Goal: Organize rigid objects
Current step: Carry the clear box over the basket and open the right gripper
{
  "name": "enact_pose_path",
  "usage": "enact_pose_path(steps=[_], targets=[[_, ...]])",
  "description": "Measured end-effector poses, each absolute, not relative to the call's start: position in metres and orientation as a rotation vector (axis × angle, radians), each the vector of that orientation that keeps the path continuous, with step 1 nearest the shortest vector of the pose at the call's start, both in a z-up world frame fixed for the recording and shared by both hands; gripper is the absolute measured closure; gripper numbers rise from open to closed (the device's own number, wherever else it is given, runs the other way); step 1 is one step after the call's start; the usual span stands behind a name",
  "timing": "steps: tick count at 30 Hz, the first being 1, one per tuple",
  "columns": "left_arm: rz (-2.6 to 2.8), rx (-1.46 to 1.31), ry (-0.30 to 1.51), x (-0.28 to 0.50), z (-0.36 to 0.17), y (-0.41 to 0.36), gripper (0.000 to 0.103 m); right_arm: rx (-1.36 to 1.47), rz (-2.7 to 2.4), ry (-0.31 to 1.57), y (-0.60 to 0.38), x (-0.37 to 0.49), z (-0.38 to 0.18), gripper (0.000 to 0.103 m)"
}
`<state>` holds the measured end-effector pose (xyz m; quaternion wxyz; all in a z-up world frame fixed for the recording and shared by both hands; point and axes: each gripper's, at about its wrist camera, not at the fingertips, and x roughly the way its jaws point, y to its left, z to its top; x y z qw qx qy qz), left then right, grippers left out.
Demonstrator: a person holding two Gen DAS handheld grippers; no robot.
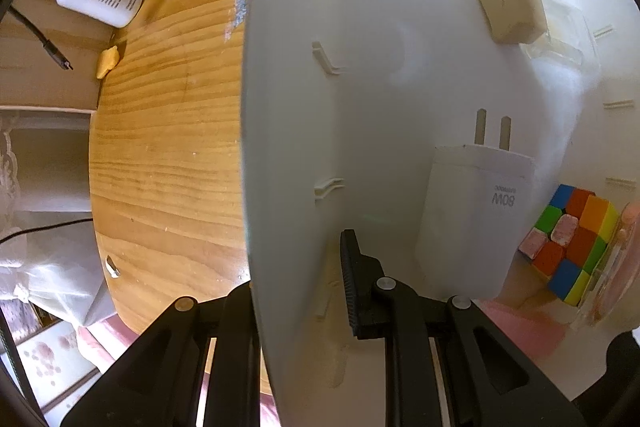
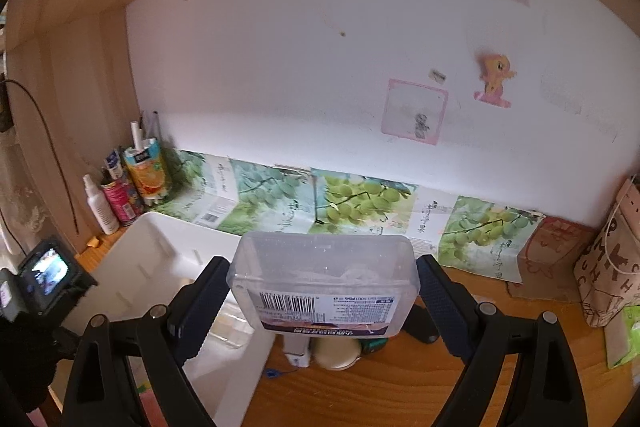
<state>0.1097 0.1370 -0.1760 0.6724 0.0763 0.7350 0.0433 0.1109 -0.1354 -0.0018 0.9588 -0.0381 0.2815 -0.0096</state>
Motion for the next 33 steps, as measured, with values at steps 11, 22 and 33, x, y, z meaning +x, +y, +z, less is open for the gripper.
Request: enact_pose_path(steps=[11,22,33], targets=[[0.053,0.225,1.650,0.107,-0.171,0.111,0.083,-0.106,0.054,0.561,-0.090,0.077,0.004,0.010],[0.028,0.238,1.643,0.107,-0.168,0.096,0.083,-0.119,0.162,0.624,-0.045,0.056,-0.008,0.010],[0.026,0.234,1.636,0.097,-0.163,0.092,0.083,-0.144,0.184,0.659,-0.034,0.050,-0.014,0.007]])
